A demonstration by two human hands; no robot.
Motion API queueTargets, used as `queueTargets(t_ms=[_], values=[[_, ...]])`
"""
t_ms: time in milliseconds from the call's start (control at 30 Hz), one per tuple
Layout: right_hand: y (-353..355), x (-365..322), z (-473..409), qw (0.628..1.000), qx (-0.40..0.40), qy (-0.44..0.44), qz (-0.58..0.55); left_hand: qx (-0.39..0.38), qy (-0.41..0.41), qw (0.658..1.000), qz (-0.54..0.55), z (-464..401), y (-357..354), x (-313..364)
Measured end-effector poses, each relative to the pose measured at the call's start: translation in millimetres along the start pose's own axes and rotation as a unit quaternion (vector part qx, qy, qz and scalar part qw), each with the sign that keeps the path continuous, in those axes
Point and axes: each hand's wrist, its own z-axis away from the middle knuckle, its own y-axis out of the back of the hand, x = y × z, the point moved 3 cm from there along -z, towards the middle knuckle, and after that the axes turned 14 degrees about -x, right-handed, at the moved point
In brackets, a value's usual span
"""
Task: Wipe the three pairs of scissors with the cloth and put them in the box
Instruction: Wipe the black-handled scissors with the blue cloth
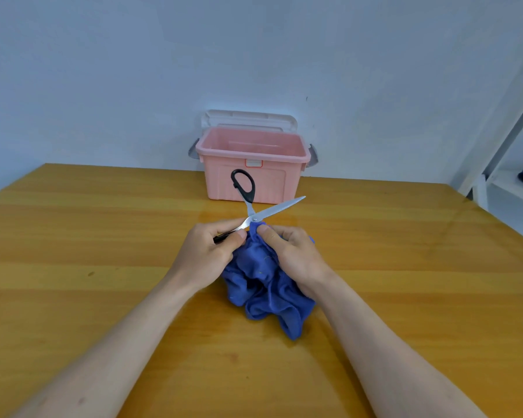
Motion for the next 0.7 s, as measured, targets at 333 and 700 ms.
queueTargets(t_ms=[333, 700], values=[[1.9, -0.2, 1.0, 0.999, 0.013, -0.006, 0.032, 0.038, 0.003, 0.999, -0.011, -1.7, 2.7, 1.8], [0.4, -0.6, 0.5, 0.995, 0.033, 0.003, 0.089, 0.079, 0.026, 0.996, 0.007, -0.5, 7.2, -0.2]])
